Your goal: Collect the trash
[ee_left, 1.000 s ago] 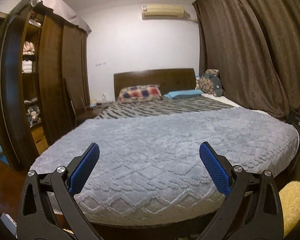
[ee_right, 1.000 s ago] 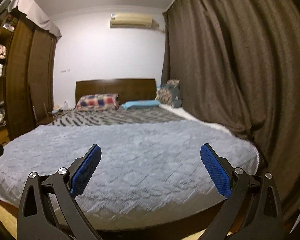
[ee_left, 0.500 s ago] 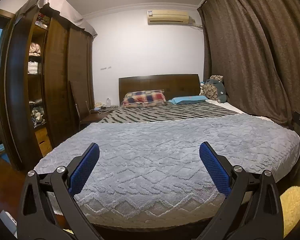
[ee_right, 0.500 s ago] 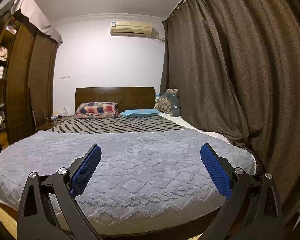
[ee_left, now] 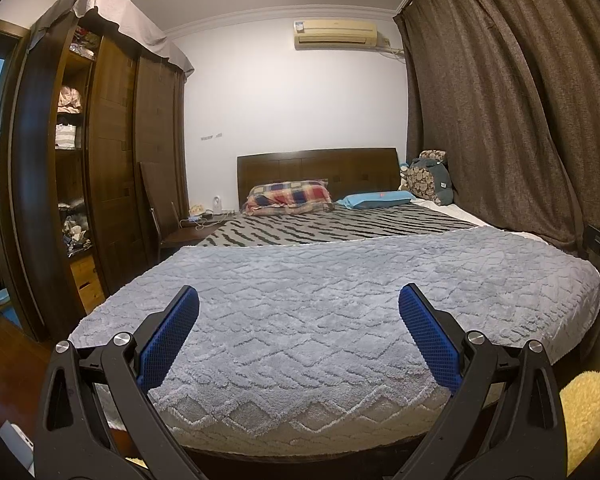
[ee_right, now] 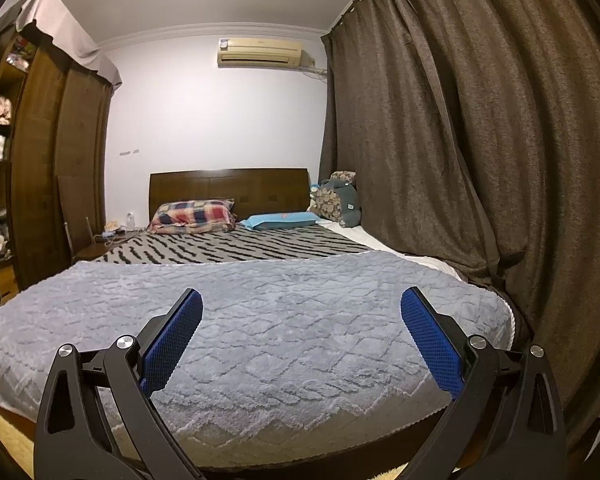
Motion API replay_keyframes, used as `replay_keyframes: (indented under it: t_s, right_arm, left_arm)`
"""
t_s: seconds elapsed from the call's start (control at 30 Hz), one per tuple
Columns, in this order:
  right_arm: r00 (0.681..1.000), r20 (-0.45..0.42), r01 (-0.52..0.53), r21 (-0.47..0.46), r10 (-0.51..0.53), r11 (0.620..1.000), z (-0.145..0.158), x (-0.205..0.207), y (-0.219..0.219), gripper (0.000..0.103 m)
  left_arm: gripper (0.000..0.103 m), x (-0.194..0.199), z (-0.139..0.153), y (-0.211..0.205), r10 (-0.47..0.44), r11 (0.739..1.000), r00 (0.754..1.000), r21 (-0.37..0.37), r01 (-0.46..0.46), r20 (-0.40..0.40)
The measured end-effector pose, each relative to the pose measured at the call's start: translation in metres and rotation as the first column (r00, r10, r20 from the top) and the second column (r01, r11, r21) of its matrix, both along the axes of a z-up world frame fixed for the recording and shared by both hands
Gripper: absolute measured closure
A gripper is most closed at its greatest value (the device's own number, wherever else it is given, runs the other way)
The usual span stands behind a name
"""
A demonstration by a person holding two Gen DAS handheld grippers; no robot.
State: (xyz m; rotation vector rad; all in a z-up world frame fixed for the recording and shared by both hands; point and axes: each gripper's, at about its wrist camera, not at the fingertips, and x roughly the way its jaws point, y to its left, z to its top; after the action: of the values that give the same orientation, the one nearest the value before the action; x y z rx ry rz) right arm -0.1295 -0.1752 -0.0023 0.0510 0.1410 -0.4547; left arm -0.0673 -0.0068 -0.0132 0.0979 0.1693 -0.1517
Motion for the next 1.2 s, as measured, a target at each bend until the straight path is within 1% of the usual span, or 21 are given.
replay_keyframes:
  t_s: [1.2]
  right_arm:
    - [1.000, -0.009, -0.009, 0.002, 0.009, 1.000, 0.0002, -0.0001, 0.0013, 0.003]
  left_arm:
    - [0.008, -0.0022, 0.0034, -0.0001, 0.001, 1.000, 1.000, -0.008, -0.001, -0.001]
